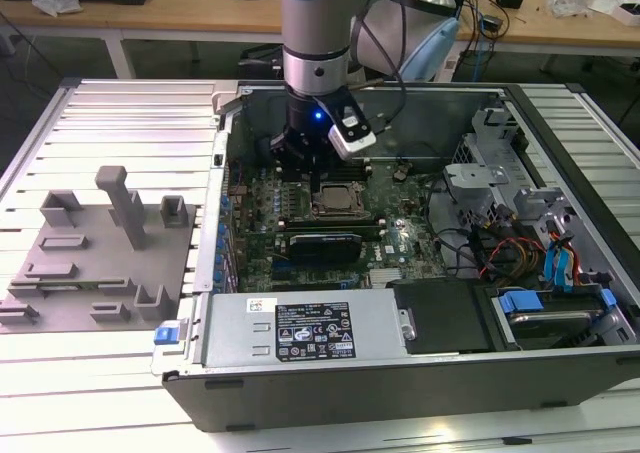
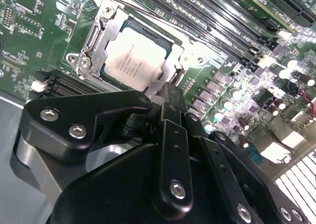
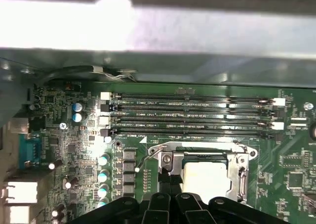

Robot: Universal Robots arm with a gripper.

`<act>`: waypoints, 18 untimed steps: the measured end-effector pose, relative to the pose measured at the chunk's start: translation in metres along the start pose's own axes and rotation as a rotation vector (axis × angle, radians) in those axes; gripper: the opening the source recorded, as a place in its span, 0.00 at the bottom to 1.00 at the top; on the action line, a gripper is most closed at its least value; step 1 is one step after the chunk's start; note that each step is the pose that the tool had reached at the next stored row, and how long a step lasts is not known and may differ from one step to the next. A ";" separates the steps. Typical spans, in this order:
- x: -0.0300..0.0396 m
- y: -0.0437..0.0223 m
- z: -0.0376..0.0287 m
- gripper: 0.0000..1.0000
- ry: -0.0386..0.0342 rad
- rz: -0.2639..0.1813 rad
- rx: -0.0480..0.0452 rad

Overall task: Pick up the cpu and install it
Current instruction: 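Close the cpu cover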

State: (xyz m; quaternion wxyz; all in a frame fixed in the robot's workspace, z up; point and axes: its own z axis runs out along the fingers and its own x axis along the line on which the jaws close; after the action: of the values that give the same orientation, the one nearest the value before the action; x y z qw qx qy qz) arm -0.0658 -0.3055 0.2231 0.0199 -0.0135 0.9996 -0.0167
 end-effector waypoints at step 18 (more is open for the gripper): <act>-0.0470 -0.0081 -0.0009 0.11 0.0462 -0.002 -0.0007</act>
State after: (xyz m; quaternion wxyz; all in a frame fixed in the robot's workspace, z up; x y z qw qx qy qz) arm -0.0187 -0.3123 0.2262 -0.0032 -0.0139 0.9998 -0.0167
